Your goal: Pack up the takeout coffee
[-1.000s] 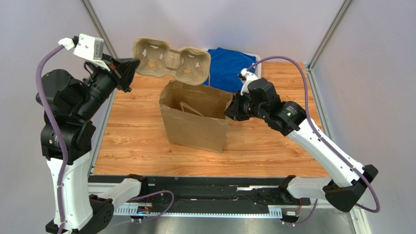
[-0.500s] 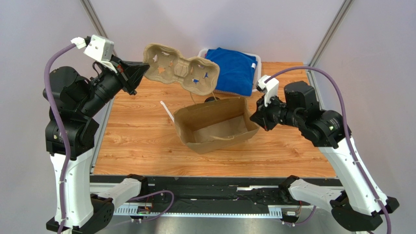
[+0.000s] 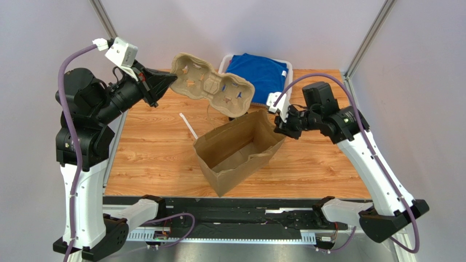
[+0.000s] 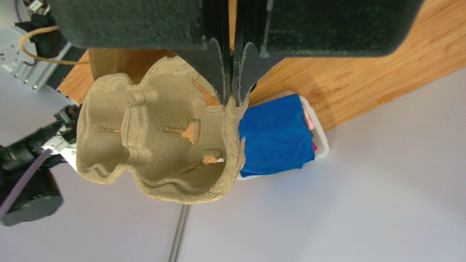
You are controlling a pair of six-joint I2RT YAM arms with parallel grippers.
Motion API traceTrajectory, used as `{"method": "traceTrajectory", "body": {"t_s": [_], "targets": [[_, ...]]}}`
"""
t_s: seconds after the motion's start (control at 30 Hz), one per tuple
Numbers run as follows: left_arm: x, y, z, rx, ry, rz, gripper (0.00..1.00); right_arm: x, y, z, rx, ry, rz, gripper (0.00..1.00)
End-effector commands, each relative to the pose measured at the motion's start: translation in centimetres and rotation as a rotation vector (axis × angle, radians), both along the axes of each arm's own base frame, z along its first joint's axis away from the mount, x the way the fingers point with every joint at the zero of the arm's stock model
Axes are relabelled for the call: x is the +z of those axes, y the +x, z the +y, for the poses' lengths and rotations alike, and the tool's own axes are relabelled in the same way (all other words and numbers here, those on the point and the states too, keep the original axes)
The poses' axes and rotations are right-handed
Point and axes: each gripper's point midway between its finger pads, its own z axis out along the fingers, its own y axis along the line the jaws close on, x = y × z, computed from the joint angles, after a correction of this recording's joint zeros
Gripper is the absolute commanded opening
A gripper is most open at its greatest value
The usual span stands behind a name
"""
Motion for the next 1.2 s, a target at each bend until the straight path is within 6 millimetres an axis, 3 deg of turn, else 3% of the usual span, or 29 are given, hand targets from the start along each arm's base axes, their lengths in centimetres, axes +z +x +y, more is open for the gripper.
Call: {"method": "traceTrajectory", "body": {"t_s": [0.0, 0.07, 0.1, 0.3, 0.33, 0.4, 0.43, 0.67, 0.93, 1.03, 1.17], "targets": [[1.3, -1.2, -0.8, -0.071, -0.007, -0.030, 0.00, 2.1, 1.4, 1.4, 0.194, -0.012, -0.176, 0.21], [1.0, -1.1, -0.9, -0.077, -0.005, -0.016, 0.00, 1.7, 2.1, 1.5, 0.221, -0.049, -0.177, 0.30], [0.9, -1.1, -0.9, -0.080, -0.004, -0.013, 0.00, 1.4, 2.1, 1.4, 0.226, -0.061, -0.158, 0.39], [0.5, -0.8, -0.9, -0.071, -0.006, -0.001, 0.00, 2.8, 4.4, 1.4, 0.020, 0.012, -0.167, 0.59], [0.5, -0.7, -0.9, -0.071, -0.006, -0.001, 0.00, 3.1, 4.7, 1.1, -0.023, 0.019, -0.164, 0.67], [0.4, -0.4, -0.8, -0.063, -0.007, 0.003, 0.00, 3.8, 4.7, 1.2, -0.078, 0.059, -0.130, 0.95], [0.5, -0.3, -0.8, -0.060, -0.008, 0.001, 0.00, 4.0, 4.8, 1.2, -0.102, 0.069, -0.119, 1.00], [0.5, 0.4, -0.7, -0.049, -0.015, 0.003, 0.00, 5.0, 3.7, 1.6, -0.196, 0.150, 0.011, 1.00], [0.4, 0.4, -0.6, -0.042, -0.011, 0.001, 0.00, 1.2, 3.7, 1.7, -0.327, 0.138, 0.205, 0.89], [0.1, 0.2, -0.5, -0.043, -0.004, 0.002, 0.00, 0.4, 4.4, 2.0, -0.353, 0.141, 0.224, 0.73], [0.1, -0.6, -0.4, -0.050, 0.003, -0.004, 0.00, 0.3, 3.9, 1.7, -0.238, 0.079, 0.166, 0.38]]}}
